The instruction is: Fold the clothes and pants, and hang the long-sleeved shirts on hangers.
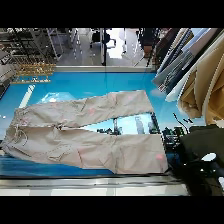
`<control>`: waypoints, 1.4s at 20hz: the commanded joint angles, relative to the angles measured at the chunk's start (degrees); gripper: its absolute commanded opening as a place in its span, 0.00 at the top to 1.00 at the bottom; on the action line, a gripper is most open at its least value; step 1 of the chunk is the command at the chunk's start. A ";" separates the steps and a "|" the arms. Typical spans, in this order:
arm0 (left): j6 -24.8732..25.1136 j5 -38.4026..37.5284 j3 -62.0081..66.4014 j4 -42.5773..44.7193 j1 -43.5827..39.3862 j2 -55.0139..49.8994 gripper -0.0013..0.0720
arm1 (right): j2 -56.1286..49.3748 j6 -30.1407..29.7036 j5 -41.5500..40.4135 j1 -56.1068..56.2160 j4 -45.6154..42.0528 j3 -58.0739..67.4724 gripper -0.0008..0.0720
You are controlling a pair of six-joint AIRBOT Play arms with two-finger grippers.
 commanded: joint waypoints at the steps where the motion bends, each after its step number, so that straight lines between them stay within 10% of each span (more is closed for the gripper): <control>1: 1.11 -0.59 1.05 -0.31 0.07 2.64 0.97 | 7.15 -2.19 7.13 0.31 0.68 5.53 0.97; 8: 1.11 -1.77 7.23 -0.48 -0.83 11.37 0.97 | 16.13 -6.95 13.46 0.31 -0.39 23.71 0.95; 10: 1.05 -2.03 7.19 -0.26 -1.09 11.28 0.97 | 15.91 -7.69 11.54 0.31 -0.44 21.94 0.58; 18: 1.05 -2.45 7.17 -0.07 -1.20 10.14 0.97 | 5.07 -31.50 16.74 0.31 0.11 6.34 0.57; 28: 1.05 -2.45 7.17 -0.07 -1.20 10.14 0.97 | -12.52 -34.62 5.29 14.49 -1.90 6.23 0.46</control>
